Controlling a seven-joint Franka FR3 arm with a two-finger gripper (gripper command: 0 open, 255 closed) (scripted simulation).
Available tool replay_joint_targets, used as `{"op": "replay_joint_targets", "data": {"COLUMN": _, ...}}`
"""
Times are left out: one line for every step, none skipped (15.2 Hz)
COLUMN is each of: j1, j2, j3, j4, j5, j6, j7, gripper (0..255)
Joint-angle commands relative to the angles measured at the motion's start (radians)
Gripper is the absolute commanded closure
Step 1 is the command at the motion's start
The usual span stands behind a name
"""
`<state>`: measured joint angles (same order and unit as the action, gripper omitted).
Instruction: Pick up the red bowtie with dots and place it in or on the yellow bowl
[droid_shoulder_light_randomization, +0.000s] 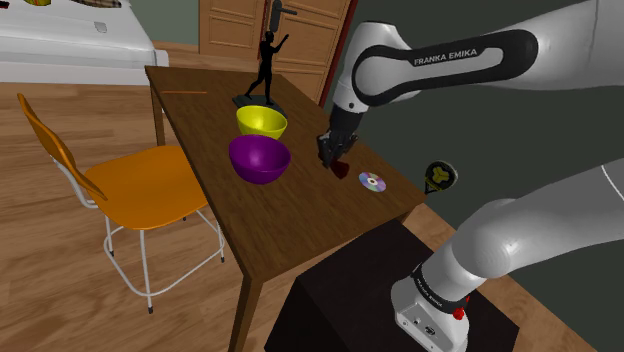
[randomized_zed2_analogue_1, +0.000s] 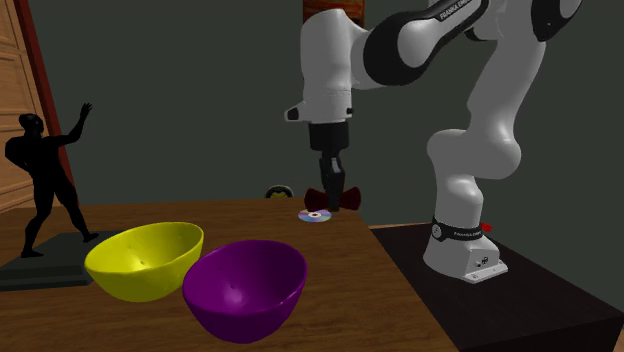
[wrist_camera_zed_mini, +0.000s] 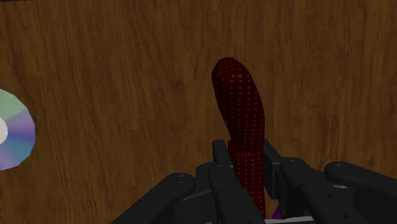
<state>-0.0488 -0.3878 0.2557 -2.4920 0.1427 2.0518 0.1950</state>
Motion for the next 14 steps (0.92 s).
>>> {"op": "replay_joint_targets", "data": {"j1": 0.0, "j2": -0.008, "j3": -0.002, "j4": 0.02, "j5": -0.001, "j6": -0.029, "j7": 0.001, "gripper": 255}}
{"op": "replay_joint_targets", "data": {"j1": 0.0, "j2": -0.014, "j3": -0.003, "j4": 0.03, "j5": -0.001, "j6": -0.044, "j7": 0.001, "gripper": 255}}
{"op": "replay_joint_targets", "data": {"j1": 0.0, "j2": -0.019, "j3": -0.005, "j4": 0.039, "j5": -0.002, "j6": -0.058, "j7": 0.001, "gripper": 255}}
{"op": "replay_joint_targets", "data": {"j1": -0.001, "j2": -0.023, "j3": -0.006, "j4": 0.049, "j5": -0.002, "j6": -0.073, "j7": 0.001, "gripper": 255}}
{"op": "replay_joint_targets", "data": {"j1": -0.001, "j2": -0.028, "j3": -0.008, "j4": 0.059, "j5": -0.003, "j6": -0.087, "j7": 0.001, "gripper": 255}}
{"op": "replay_joint_targets", "data": {"j1": -0.001, "j2": -0.032, "j3": -0.009, "j4": 0.069, "j5": -0.003, "j6": -0.102, "j7": 0.002, "gripper": 255}}
{"op": "replay_joint_targets", "data": {"j1": -0.001, "j2": -0.035, "j3": -0.01, "j4": 0.074, "j5": -0.003, "j6": -0.109, "j7": 0.002, "gripper": 255}}
{"op": "replay_joint_targets", "data": {"j1": -0.008, "j2": 0.008, "j3": -0.008, "j4": 0.111, "j5": -0.013, "j6": -0.103, "j7": 0.004, "gripper": 255}}
{"op": "replay_joint_targets", "data": {"j1": -0.014, "j2": 0.05, "j3": -0.006, "j4": 0.148, "j5": -0.022, "j6": -0.099, "j7": 0.006, "gripper": 255}}
{"op": "replay_joint_targets", "data": {"j1": -0.02, "j2": 0.091, "j3": -0.004, "j4": 0.186, "j5": -0.032, "j6": -0.096, "j7": 0.009, "gripper": 255}}
{"op": "replay_joint_targets", "data": {"j1": -0.025, "j2": 0.132, "j3": -0.003, "j4": 0.225, "j5": -0.042, "j6": -0.095, "j7": 0.013, "gripper": 255}}
{"op": "replay_joint_targets", "data": {"j1": -0.03, "j2": 0.173, "j3": -0.001, "j4": 0.265, "j5": -0.053, "j6": -0.095, "j7": 0.017, "gripper": 255}}
{"op": "replay_joint_targets", "data": {"j1": -0.034, "j2": 0.213, "j3": 0.0, "j4": 0.307, "j5": -0.063, "j6": -0.097, "j7": 0.021, "gripper": 255}}
{"op": "replay_joint_targets", "data": {"j1": -0.037, "j2": 0.254, "j3": 0.001, "j4": 0.349, "j5": -0.074, "j6": -0.1, "j7": 0.025, "gripper": 255}}
